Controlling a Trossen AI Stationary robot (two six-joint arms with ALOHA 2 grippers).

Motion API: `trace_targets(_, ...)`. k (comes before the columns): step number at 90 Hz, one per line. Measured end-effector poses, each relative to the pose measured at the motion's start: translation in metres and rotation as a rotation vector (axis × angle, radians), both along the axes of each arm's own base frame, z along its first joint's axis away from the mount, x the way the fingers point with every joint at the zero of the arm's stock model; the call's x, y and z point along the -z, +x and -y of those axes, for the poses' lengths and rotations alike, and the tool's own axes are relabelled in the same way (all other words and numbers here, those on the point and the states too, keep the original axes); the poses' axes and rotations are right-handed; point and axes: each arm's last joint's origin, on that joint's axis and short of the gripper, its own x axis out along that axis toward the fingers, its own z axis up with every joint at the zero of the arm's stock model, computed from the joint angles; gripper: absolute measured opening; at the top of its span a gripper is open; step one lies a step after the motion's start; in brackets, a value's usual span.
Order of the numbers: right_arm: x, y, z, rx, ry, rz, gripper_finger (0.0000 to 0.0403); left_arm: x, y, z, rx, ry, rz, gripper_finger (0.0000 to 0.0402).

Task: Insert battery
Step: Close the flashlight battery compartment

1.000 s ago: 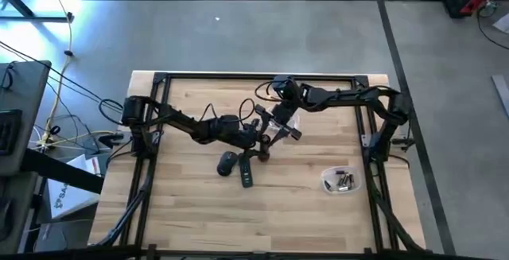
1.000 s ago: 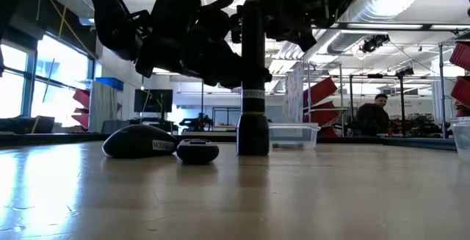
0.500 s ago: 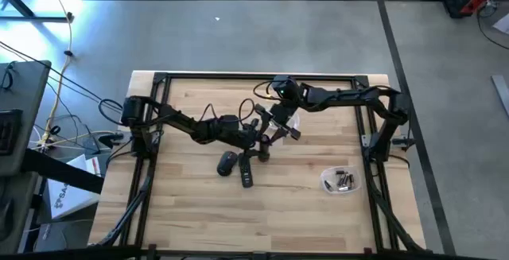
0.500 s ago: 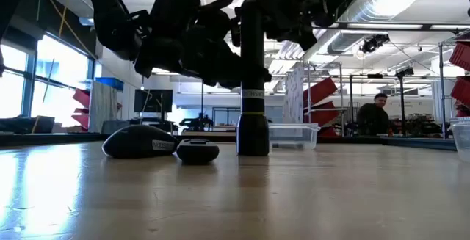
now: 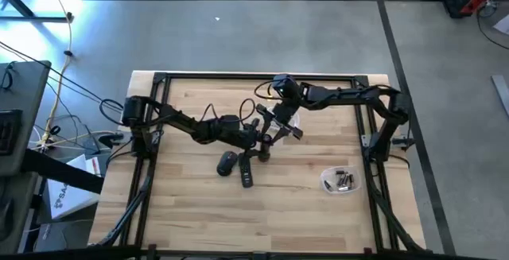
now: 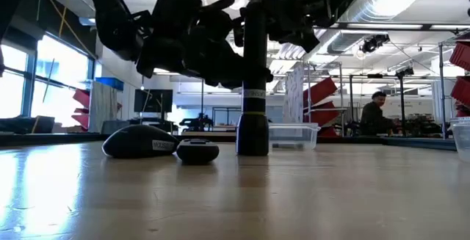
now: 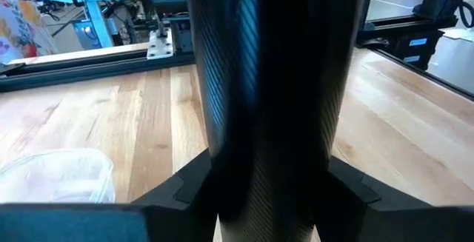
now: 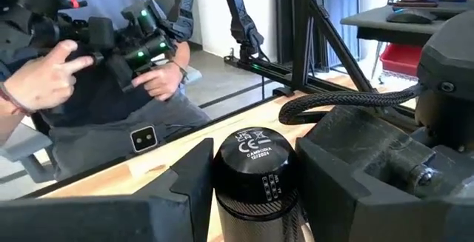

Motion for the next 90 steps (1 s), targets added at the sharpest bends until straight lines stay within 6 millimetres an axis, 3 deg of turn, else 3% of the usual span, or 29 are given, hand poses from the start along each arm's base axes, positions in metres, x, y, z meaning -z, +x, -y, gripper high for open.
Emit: trace_targets(90,0.006,-0.001,-0.002,0.105,-0.040,-0.114,0.0138,-0.007,0.004,-0.014,0.015,-0.031,0.008,0.0145)
